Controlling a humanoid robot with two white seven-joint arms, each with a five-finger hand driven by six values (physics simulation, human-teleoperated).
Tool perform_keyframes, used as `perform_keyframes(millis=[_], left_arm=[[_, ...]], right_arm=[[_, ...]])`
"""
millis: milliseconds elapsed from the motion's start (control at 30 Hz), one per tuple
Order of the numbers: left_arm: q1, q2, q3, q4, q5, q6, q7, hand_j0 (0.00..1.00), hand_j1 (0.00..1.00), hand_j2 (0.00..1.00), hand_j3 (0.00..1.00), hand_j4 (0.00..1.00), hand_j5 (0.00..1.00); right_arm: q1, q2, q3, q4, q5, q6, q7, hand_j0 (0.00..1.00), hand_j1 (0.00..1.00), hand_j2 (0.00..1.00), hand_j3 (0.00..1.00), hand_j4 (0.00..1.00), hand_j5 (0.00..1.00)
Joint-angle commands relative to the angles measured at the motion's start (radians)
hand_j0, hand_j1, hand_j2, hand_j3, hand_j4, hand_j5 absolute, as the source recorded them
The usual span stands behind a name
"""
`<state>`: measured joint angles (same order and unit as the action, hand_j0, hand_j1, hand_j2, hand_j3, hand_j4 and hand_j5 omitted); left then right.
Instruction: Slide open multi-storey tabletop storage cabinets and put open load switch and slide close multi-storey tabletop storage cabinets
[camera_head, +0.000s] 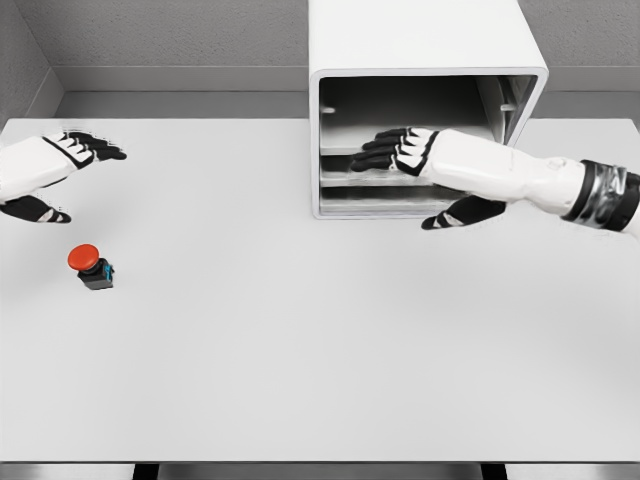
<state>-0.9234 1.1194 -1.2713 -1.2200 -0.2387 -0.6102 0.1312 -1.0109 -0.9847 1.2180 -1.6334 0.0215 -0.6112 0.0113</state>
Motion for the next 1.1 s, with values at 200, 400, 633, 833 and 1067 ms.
perform_keyframes(millis=[200, 400, 633, 833, 1067], left_arm=[[0.038, 0.076, -0.005, -0.007, -0.001, -0.001, 0.004, 1.0, 1.0, 1.0, 1.0, 1.0, 1.0], [0.084, 0.065, -0.007, -0.055, -0.002, -0.001, 0.004, 1.0, 1.0, 1.0, 1.0, 1.0, 1.0], [0.104, 0.062, -0.008, -0.082, -0.02, -0.001, 0.002, 1.0, 1.0, 1.0, 1.0, 1.0, 1.0], [0.12, 0.066, -0.01, -0.101, -0.024, -0.001, 0.002, 1.0, 1.0, 1.0, 1.0, 1.0, 1.0], [0.12, 0.069, -0.01, -0.147, -0.045, -0.001, 0.001, 1.0, 1.0, 1.0, 1.0, 1.0, 1.0]], right_arm=[[-0.011, 0.066, -0.002, 0.116, -0.006, 0.0, -0.004, 1.0, 1.0, 1.0, 1.0, 1.0, 1.0], [-0.015, 0.115, -0.002, 0.193, 0.0, 0.0, 0.035, 1.0, 1.0, 1.0, 1.0, 1.0, 1.0], [-0.026, 0.155, -0.003, 0.273, 0.003, 0.0, 0.073, 1.0, 1.0, 1.0, 1.0, 1.0, 1.0], [-0.026, 0.218, -0.003, 0.371, 0.017, 0.0, 0.075, 1.0, 1.0, 1.0, 1.0, 1.0, 1.0], [-0.026, 0.245, -0.003, 0.423, 0.035, 0.0, 0.088, 1.0, 1.0, 1.0, 1.0, 1.0, 1.0]])
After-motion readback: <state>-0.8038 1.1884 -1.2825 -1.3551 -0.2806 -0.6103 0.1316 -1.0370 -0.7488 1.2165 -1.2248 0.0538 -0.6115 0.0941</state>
